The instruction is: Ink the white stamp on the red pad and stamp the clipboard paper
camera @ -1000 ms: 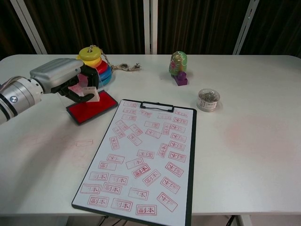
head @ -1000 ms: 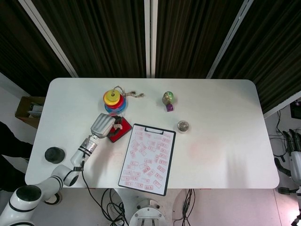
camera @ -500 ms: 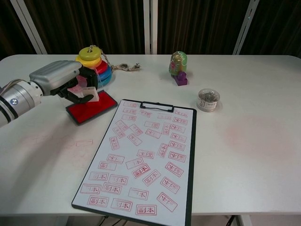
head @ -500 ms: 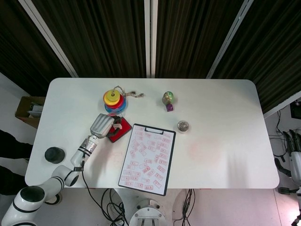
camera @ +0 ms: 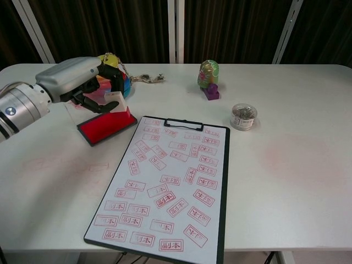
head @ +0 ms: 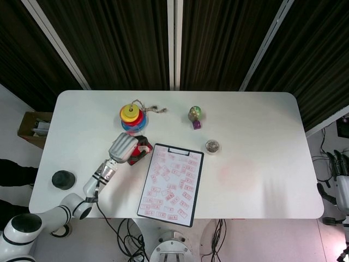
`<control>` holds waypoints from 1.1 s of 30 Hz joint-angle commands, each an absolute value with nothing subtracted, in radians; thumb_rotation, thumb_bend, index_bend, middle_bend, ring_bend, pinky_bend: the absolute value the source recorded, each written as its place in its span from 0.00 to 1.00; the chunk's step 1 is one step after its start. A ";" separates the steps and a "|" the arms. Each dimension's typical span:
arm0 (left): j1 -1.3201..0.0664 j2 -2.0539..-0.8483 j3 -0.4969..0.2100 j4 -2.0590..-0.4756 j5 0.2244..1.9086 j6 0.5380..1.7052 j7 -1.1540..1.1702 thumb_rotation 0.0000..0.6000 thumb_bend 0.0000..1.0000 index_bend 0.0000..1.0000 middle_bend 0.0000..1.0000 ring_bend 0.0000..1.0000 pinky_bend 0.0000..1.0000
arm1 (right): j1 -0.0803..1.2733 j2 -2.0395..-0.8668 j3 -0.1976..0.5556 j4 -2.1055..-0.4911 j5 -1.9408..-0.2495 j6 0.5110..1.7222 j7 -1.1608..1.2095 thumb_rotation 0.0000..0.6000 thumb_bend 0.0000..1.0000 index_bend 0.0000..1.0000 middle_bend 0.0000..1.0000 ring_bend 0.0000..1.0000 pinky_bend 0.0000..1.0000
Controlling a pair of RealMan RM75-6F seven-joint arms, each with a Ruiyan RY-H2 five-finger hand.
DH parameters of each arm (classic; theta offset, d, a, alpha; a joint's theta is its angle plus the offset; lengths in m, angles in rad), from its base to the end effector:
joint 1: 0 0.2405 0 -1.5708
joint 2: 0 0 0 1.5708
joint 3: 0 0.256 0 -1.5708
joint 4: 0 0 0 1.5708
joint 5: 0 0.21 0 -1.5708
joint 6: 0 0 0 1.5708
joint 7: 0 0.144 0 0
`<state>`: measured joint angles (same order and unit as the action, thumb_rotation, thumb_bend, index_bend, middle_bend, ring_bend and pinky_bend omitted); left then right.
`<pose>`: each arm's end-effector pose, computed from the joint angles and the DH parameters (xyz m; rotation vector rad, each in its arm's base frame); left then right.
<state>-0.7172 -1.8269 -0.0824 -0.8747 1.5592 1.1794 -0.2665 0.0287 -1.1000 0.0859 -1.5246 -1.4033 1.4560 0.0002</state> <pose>-0.1768 0.3523 -0.0521 -1.8685 -0.8639 -1.2750 -0.3502 -0.1700 0.1830 1.2835 -0.8879 0.7496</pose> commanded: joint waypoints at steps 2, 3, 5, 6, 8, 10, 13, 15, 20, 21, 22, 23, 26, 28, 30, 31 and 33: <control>-0.714 -1.792 -0.056 -1.010 1.598 1.210 -0.183 1.00 0.38 0.68 0.68 1.00 1.00 | 0.029 -1.101 0.085 -1.524 -1.406 1.457 0.000 1.00 0.23 0.00 0.00 0.00 0.00; -0.715 -1.792 -0.052 -1.029 1.603 1.211 -0.171 1.00 0.38 0.68 0.68 1.00 1.00 | 0.028 -1.100 0.085 -1.524 -1.406 1.458 0.000 1.00 0.23 0.00 0.00 0.00 0.00; -0.717 -1.794 -0.043 -1.065 1.617 1.212 -0.147 1.00 0.38 0.68 0.68 1.00 1.00 | 0.027 -1.099 0.085 -1.525 -1.406 1.459 0.003 1.00 0.23 0.00 0.00 0.00 0.00; -0.717 -1.797 -0.038 -1.077 1.622 1.213 -0.137 1.00 0.38 0.68 0.68 1.00 1.00 | 0.027 -1.098 0.085 -1.524 -1.406 1.460 0.005 1.00 0.23 0.00 0.00 0.00 0.00; -0.718 -1.805 -0.030 -1.100 1.634 1.215 -0.116 1.00 0.38 0.68 0.68 1.00 1.00 | 0.026 -1.097 0.086 -1.523 -1.406 1.461 0.008 1.00 0.23 0.00 0.00 0.00 0.00; -0.716 -1.819 -0.026 -1.116 1.640 1.219 -0.095 1.00 0.38 0.68 0.68 1.00 1.00 | 0.026 -1.096 0.086 -1.521 -1.405 1.460 0.011 1.00 0.23 0.00 0.00 0.00 0.00; -0.715 -1.844 -0.024 -1.120 1.640 1.215 -0.066 1.00 0.38 0.68 0.68 1.00 1.00 | 0.027 -1.097 0.086 -1.517 -1.404 1.456 0.015 1.00 0.23 0.00 0.00 0.00 0.00; -0.716 -1.860 -0.025 -1.118 1.632 1.201 -0.054 1.00 0.38 0.68 0.68 1.00 1.00 | 0.028 -1.097 0.085 -1.517 -1.406 1.455 0.017 1.00 0.23 0.00 0.00 0.00 0.00; -0.718 -1.904 -0.031 -1.119 1.608 1.167 -0.022 1.00 0.38 0.68 0.68 1.00 1.00 | 0.027 -1.098 0.084 -1.514 -1.409 1.457 0.022 1.00 0.23 0.00 0.00 0.00 0.00; -0.718 -1.911 -0.032 -1.117 1.608 1.166 -0.019 1.00 0.38 0.68 0.68 1.00 1.00 | 0.027 -1.098 0.085 -1.514 -1.408 1.457 0.024 1.00 0.23 0.00 0.00 0.00 0.00; -0.719 -1.921 -0.034 -1.113 1.607 1.165 -0.015 1.00 0.38 0.68 0.68 1.00 1.00 | 0.027 -1.098 0.085 -1.512 -1.407 1.457 0.026 1.00 0.23 0.00 0.00 0.00 0.00; -0.720 -1.928 -0.035 -1.108 1.606 1.164 -0.013 1.00 0.38 0.68 0.68 1.00 1.00 | 0.027 -1.098 0.085 -1.511 -1.407 1.456 0.028 1.00 0.23 0.00 0.00 0.00 0.00; -0.727 -1.946 -0.042 -1.092 1.606 1.159 -0.007 1.00 0.38 0.68 0.68 1.00 1.00 | 0.025 -1.097 0.085 -1.506 -1.405 1.456 0.035 1.00 0.23 0.00 0.00 0.00 0.00; -0.732 -1.957 -0.046 -1.078 1.606 1.155 -0.001 1.00 0.38 0.68 0.68 1.00 1.00 | 0.024 -1.096 0.085 -1.503 -1.403 1.457 0.040 1.00 0.23 0.00 0.00 0.00 0.00; -0.736 -1.964 -0.049 -1.066 1.606 1.151 0.004 1.00 0.38 0.68 0.68 1.00 1.00 | 0.023 -1.095 0.086 -1.500 -1.403 1.457 0.045 1.00 0.23 0.00 0.00 0.00 0.00; -0.738 -1.969 -0.049 -1.059 1.606 1.148 0.005 1.00 0.38 0.68 0.68 1.00 1.00 | 0.022 -1.095 0.086 -1.498 -1.402 1.457 0.048 1.00 0.23 0.00 0.00 0.00 0.00; -0.739 -1.978 -0.046 -1.044 1.606 1.143 0.007 1.00 0.38 0.68 0.68 1.00 1.00 | 0.022 -1.095 0.086 -1.495 -1.401 1.456 0.054 1.00 0.23 0.00 0.00 0.00 0.00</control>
